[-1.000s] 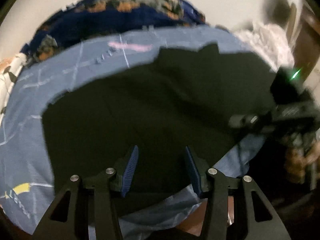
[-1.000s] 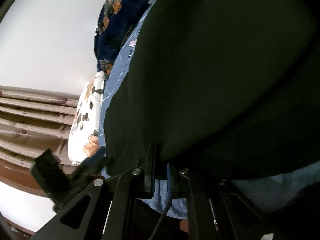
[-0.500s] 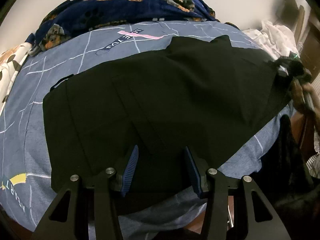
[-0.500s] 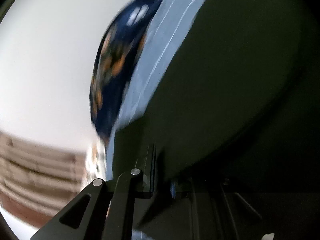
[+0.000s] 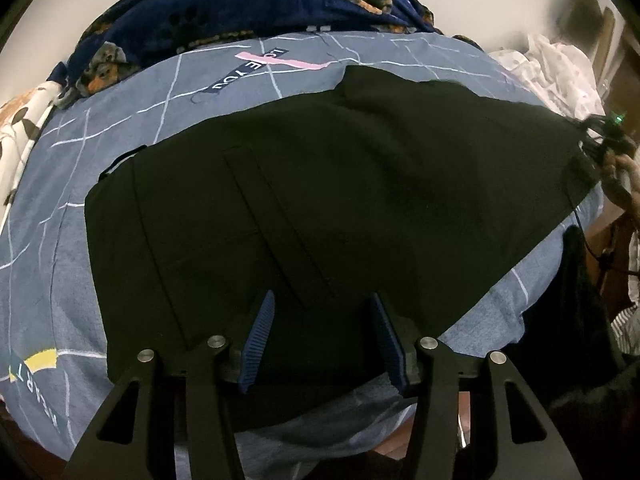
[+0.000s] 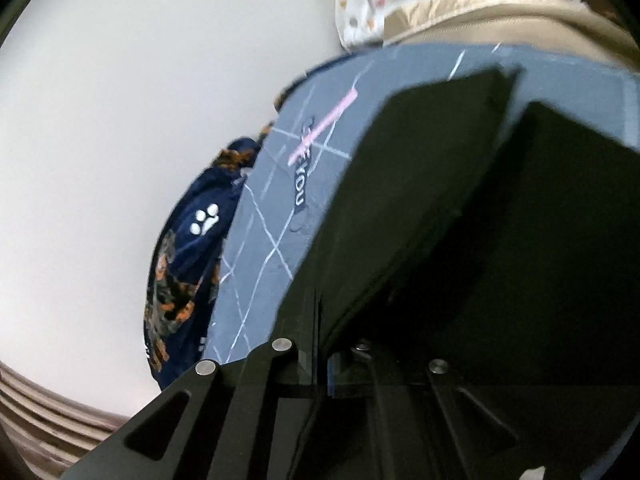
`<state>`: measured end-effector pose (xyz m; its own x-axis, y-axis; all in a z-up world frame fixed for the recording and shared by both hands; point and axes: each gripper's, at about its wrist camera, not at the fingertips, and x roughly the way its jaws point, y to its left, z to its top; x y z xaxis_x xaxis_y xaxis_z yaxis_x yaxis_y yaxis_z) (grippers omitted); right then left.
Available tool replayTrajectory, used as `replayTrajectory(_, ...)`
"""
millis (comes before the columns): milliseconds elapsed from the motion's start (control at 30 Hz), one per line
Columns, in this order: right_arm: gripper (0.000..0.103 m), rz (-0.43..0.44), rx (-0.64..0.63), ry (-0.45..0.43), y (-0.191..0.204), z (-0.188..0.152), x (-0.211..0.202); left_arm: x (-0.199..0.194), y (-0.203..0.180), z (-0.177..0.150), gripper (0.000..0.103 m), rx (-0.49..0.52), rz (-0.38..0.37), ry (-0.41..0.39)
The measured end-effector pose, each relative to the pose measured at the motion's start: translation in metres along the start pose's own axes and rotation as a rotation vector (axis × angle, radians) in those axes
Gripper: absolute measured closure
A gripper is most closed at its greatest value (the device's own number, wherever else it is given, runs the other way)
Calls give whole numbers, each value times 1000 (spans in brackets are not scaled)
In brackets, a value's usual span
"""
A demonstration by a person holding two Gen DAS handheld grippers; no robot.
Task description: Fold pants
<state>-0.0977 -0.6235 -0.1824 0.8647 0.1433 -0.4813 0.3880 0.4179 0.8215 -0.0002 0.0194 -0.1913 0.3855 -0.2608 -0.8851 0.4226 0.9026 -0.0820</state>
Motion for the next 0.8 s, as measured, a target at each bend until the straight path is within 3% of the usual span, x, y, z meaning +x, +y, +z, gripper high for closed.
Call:
replayTrajectory(300, 101, -63, 136, 2, -78, -6, -47, 0, 1, 0, 51, 45, -12, 13)
replayTrajectory(533, 101, -71, 125, -2, -82, -4, -48, -4, 3, -3, 51, 84, -9, 3)
replayTrajectory(667, 102, -80, 103, -8, -84, -3, -47, -30, 21, -3, 51, -9, 3, -87)
replayTrajectory(800, 103, -86, 95, -12, -82, -3, -45, -75, 71, -12, 51, -234, -10, -178)
